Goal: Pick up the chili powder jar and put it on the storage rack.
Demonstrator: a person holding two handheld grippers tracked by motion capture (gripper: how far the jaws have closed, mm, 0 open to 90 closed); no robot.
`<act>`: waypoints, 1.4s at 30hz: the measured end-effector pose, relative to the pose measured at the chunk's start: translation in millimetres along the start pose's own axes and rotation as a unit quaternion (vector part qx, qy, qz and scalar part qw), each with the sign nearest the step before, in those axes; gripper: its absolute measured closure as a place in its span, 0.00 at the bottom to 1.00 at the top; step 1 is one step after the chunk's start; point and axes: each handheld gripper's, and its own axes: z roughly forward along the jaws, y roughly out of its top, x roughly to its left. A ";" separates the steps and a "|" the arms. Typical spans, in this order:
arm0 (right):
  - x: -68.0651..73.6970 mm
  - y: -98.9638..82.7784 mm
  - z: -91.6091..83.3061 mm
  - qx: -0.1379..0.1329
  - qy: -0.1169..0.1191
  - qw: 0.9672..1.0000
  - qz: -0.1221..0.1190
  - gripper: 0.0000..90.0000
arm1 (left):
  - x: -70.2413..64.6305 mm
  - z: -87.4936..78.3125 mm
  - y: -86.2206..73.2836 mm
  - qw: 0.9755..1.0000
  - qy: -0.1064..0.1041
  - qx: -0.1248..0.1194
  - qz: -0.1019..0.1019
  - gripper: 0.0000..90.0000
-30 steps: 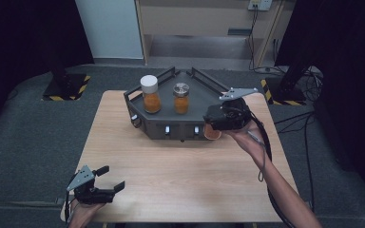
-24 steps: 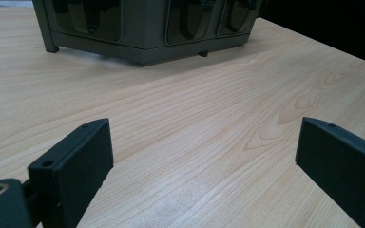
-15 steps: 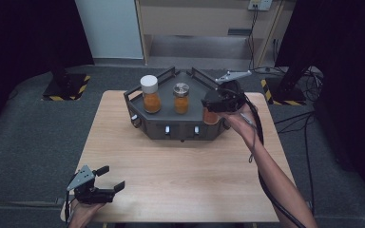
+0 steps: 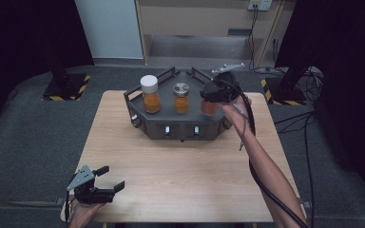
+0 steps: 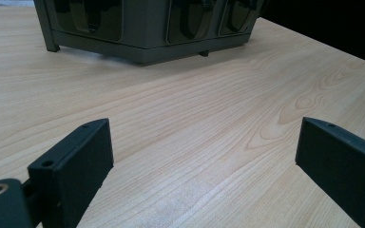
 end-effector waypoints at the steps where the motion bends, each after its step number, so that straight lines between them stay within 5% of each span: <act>1: -1.3 -0.8 2.2 0.000 -0.002 1.000 0.004 0.39 | 0.0 0.2 0.0 1.000 0.000 0.000 0.000 0.05; 11: -8.1 -4.3 22.6 0.004 -0.030 0.999 0.020 0.39 | 0.2 0.4 0.2 1.000 0.000 0.001 -0.001 0.05; 29: -17.2 -8.0 47.3 0.018 -0.037 0.998 0.038 0.39 | 0.8 1.2 0.4 1.000 0.000 0.003 -0.001 0.05; 42: -19.1 -12.8 50.0 0.013 -0.035 0.998 0.042 0.39 | 0.8 1.9 0.7 1.000 -0.001 0.005 0.001 0.05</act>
